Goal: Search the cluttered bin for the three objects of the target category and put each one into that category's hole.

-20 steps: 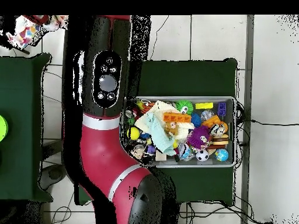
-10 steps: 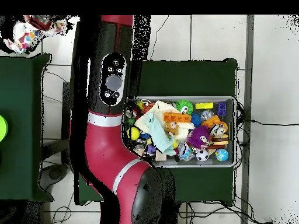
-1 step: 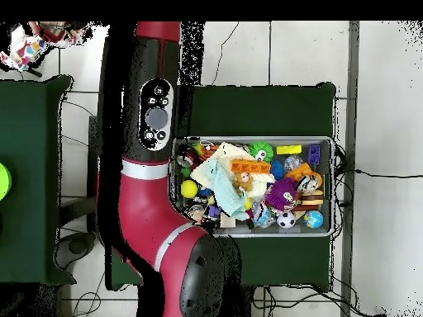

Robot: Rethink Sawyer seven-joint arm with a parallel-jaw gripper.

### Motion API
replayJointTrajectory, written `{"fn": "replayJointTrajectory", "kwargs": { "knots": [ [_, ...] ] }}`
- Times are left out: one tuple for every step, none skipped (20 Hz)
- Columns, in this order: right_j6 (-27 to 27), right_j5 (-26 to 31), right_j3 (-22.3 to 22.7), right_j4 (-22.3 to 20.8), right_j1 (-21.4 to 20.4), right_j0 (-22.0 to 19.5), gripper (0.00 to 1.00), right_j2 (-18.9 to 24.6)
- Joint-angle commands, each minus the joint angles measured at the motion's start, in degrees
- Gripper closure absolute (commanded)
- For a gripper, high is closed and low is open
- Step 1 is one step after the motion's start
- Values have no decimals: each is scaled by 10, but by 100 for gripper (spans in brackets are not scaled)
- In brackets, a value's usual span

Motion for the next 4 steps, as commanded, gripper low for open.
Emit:
{"fn": "replayJointTrajectory", "kwargs": {
  "knots": [
    [-129, -25, -111, -83, 18, 27, 100, 40],
    [-133, -28, -114, -100, 19, 30, 100, 51],
    [-136, -28, -116, -115, 18, 32, 100, 58],
    [-142, -30, -118, -129, 17, 35, 100, 66]
  ]
}}
